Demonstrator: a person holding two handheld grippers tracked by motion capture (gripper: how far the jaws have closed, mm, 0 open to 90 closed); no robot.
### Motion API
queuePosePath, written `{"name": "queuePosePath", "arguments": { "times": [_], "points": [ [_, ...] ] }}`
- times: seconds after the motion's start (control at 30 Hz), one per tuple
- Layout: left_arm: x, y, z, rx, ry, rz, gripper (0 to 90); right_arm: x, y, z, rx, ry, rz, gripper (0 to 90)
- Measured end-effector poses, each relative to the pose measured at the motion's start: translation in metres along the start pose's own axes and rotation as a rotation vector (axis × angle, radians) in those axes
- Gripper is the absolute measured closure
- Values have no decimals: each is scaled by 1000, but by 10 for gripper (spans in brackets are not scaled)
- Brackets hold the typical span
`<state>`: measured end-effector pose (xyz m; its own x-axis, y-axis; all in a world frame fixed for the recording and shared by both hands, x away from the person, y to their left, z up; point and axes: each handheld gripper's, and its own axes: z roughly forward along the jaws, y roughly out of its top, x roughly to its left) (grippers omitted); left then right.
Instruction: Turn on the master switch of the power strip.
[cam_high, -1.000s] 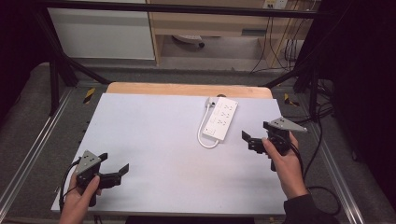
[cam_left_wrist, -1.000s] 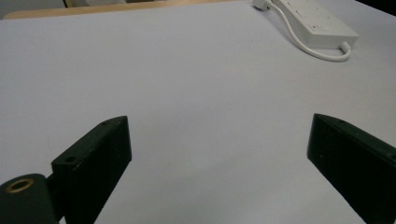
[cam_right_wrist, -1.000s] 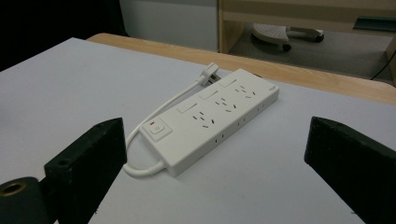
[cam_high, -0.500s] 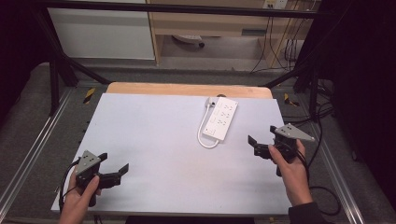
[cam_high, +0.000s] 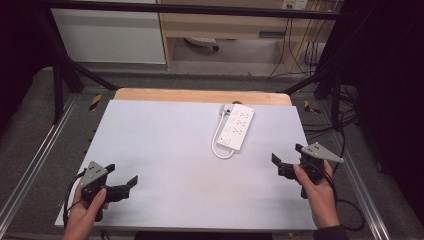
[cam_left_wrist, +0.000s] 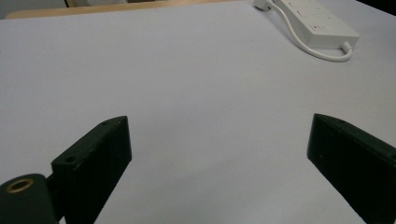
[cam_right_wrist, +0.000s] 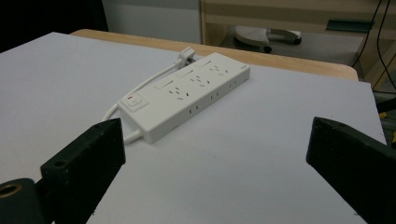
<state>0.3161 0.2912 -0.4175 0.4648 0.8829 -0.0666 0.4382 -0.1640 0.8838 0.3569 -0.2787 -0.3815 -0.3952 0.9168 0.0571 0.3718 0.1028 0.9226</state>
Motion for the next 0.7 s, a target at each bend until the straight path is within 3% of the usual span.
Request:
{"name": "queuePosePath", "arguments": {
  "times": [0.7],
  "points": [
    [0, 0, -1, -3, 1, -1, 64, -2, -42, -3, 54, -14, -12, 53]
  ]
}}
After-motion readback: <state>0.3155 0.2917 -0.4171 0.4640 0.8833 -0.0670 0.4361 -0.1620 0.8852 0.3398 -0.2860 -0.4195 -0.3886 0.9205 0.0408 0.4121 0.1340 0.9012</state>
